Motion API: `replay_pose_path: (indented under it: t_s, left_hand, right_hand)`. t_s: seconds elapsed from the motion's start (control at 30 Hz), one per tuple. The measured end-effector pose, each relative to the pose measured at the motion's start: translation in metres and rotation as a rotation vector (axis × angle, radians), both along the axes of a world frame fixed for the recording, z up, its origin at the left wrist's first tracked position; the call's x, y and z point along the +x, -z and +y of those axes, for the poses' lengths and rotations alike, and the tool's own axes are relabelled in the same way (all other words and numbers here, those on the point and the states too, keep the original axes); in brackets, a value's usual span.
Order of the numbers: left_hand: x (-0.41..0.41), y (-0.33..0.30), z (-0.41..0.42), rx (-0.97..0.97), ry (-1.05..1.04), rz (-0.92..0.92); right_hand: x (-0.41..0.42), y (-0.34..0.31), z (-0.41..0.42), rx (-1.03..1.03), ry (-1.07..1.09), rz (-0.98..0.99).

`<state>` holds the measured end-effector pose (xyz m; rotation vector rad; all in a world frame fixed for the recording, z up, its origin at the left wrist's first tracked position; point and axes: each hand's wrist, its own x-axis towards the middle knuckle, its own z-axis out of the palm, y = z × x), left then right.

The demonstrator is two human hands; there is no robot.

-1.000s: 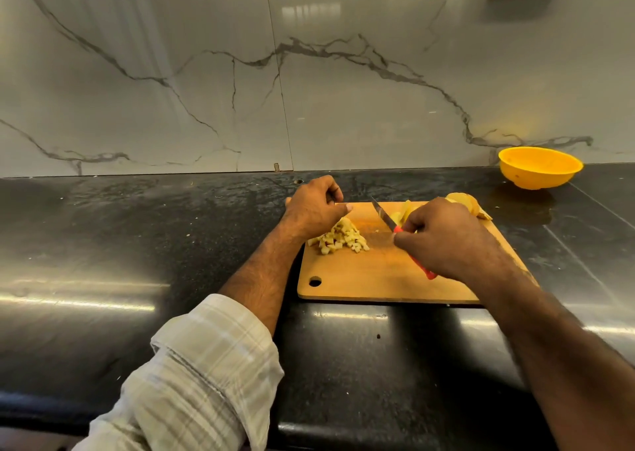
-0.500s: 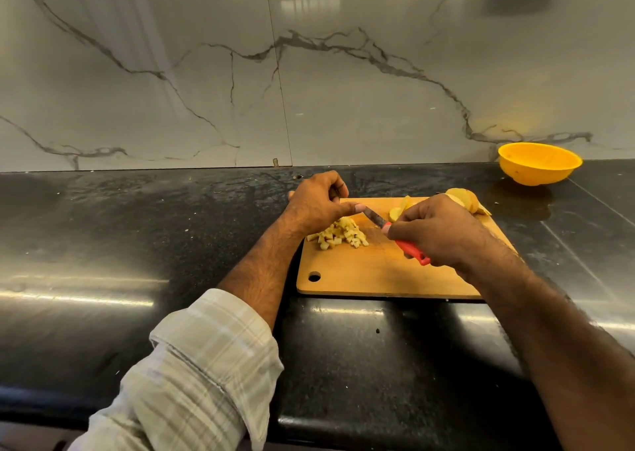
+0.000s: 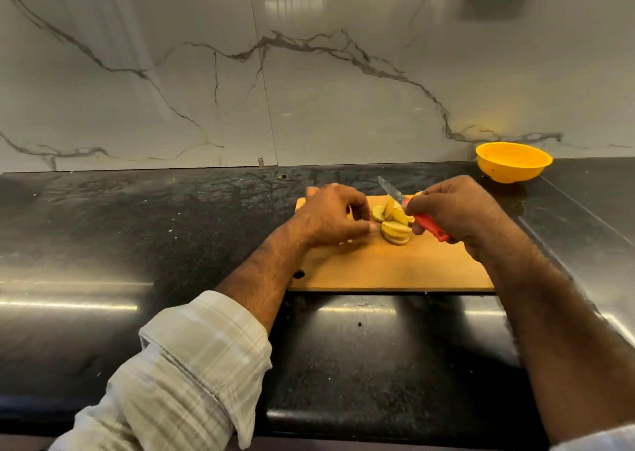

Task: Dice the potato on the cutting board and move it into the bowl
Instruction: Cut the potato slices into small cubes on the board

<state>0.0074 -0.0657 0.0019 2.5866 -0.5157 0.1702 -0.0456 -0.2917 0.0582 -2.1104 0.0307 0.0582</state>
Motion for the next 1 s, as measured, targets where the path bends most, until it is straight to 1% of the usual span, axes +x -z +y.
replay_pose_path:
  t_s: [0.07, 0.2, 0.37, 0.6, 0.73, 0.9, 1.0]
  left_hand:
    - [-0.004, 0.002, -0.012, 0.052, 0.021, 0.007]
    - [-0.009, 0.004, -0.027, 0.082, -0.054, -0.023]
    - [-0.012, 0.003, -0.03, 0.066, -0.055, -0.045]
    - [-0.014, 0.001, -0.033, -0.009, -0.031, 0.016]
    - [-0.016, 0.003, -0.042, 0.003, -0.054, -0.033]
    - [-0.02, 0.005, -0.057, 0.103, -0.139, -0.127]
    - [-0.021, 0.005, -0.059, 0.077, -0.112, -0.091]
  right_hand:
    - [0.001, -0.001, -0.002, -0.007, 0.028, 0.001]
    - [0.003, -0.002, -0.003, -0.004, 0.068, 0.008]
    - [0.003, -0.006, -0.007, 0.042, 0.108, -0.004]
    - [-0.001, -0.008, -0.013, 0.076, 0.104, -0.004]
    - [0.001, -0.008, -0.019, 0.056, 0.112, 0.014]
    - [0.006, -0.005, -0.024, 0.074, 0.159, 0.04]
    - [0.006, -0.005, -0.025, 0.081, 0.159, 0.017]
